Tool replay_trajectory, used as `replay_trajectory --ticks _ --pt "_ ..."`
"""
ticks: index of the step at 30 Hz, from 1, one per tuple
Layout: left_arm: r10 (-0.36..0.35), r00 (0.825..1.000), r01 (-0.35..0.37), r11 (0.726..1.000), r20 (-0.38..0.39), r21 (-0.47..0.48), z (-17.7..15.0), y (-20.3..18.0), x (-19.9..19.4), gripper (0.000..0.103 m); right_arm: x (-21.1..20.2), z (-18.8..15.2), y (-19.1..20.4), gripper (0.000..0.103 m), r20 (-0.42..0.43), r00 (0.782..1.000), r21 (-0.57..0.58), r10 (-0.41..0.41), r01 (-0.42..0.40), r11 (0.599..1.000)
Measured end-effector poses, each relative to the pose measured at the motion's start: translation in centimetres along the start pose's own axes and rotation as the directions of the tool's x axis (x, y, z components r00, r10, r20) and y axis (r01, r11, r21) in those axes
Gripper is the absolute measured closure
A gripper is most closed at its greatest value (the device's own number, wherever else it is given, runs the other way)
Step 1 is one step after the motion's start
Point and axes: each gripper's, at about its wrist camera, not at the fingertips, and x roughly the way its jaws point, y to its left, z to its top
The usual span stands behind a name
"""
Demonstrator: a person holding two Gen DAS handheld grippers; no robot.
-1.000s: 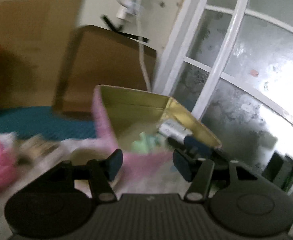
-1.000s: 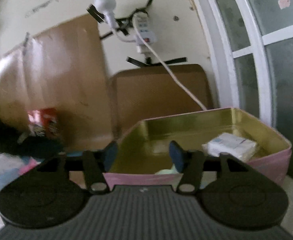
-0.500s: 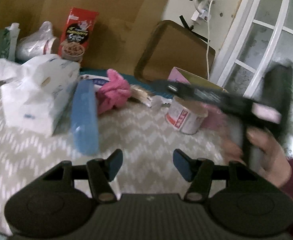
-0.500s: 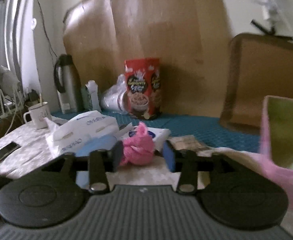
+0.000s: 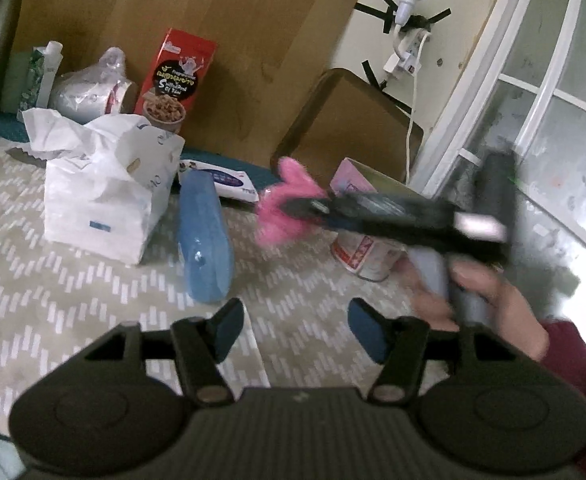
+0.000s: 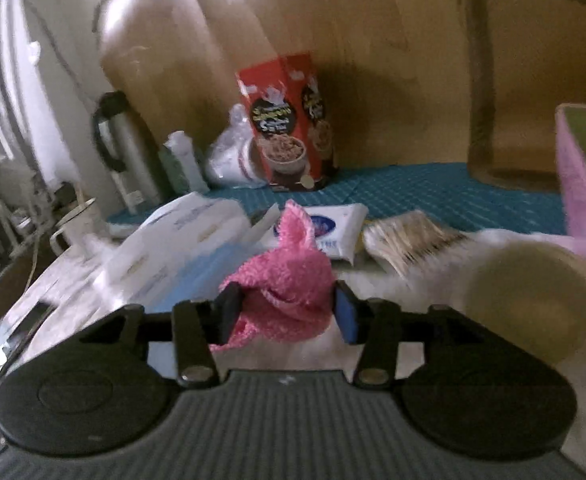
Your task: Organize soft objects
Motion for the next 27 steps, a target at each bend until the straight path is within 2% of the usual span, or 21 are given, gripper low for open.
replay_trajectory --ticks 2,5,7,8,10,12,15,20,21,22,23,24,25,27 --pt "-0.013 1.0 0.013 1.0 -0.002 -0.011 0.1 0.0 0.0 0.041 -2.6 -1.3 0.0 0.05 -0.024 1.0 -0.043 0.019 -0.02 0.999" --pt "-0.046 0.999 0.045 0.999 -0.02 -0.026 0.2 -0.4 0.6 0.041 -4.9 -3.4 0.4 0.049 -0.103 0.993 -0.108 0.052 -0.063 0.992" --pt "-0.058 0.998 0.057 0.998 -0.031 -0.024 0.2 -0.8 1.1 0.041 -5.2 -4.5 1.0 0.046 -0.163 0.985 -0.162 0.055 -0.081 0.983" --pt "-0.066 0.997 0.065 0.998 -0.036 -0.023 0.2 -1.0 1.3 0.041 -4.9 -4.9 1.4 0.045 -0.167 0.985 -0.185 0.047 -0.078 0.98" --pt "-0.091 0.994 0.089 0.996 -0.053 -0.028 0.4 -1.6 1.8 0.041 -4.4 -5.7 2.3 0.024 -0.139 0.99 -0.225 0.002 -0.034 0.974" --pt "-0.098 0.993 0.096 0.995 -0.068 -0.029 0.5 -2.1 2.3 0.041 -4.3 -6.2 2.8 0.017 -0.099 0.995 -0.252 -0.012 -0.013 0.968" --pt "-0.088 0.992 0.085 0.996 -0.089 -0.029 0.5 -2.8 2.9 0.041 -4.9 -6.9 2.9 0.01 -0.053 0.999 -0.26 -0.001 -0.013 0.966" --pt "-0.079 0.99 0.08 0.997 -0.12 0.008 0.9 -3.9 3.8 0.041 -4.5 -7.3 2.4 0.009 -0.057 0.998 -0.255 -0.007 -0.008 0.967" --pt "-0.077 0.989 0.079 0.997 -0.127 0.016 0.9 -4.2 4.2 0.041 -4.4 -7.4 2.4 0.009 -0.058 0.998 -0.254 -0.004 -0.011 0.967" --pt "-0.078 0.988 0.081 0.996 -0.136 0.022 1.0 -4.4 4.8 0.044 -4.2 -7.5 2.4 0.015 -0.06 0.998 -0.248 0.002 -0.017 0.969" --pt "-0.074 0.986 0.079 0.997 -0.151 0.024 1.1 -4.5 5.5 0.046 -4.0 -7.5 2.2 0.029 -0.065 0.998 -0.235 0.017 -0.032 0.971" --pt "-0.072 0.984 0.077 0.997 -0.165 0.024 1.1 -4.6 6.1 0.049 -3.9 -7.6 2.1 0.048 -0.059 0.998 -0.226 -0.009 -0.005 0.974" --pt "-0.075 0.979 0.082 0.996 -0.188 0.031 0.9 -4.8 6.9 0.054 -4.1 -7.6 2.0 0.056 -0.037 0.999 -0.23 -0.034 0.025 0.973" --pt "-0.006 0.984 0.023 0.995 -0.175 0.095 0.6 -5.6 7.5 0.057 -4.9 -7.3 1.3 0.057 -0.006 0.999 -0.196 -0.034 0.032 0.98"
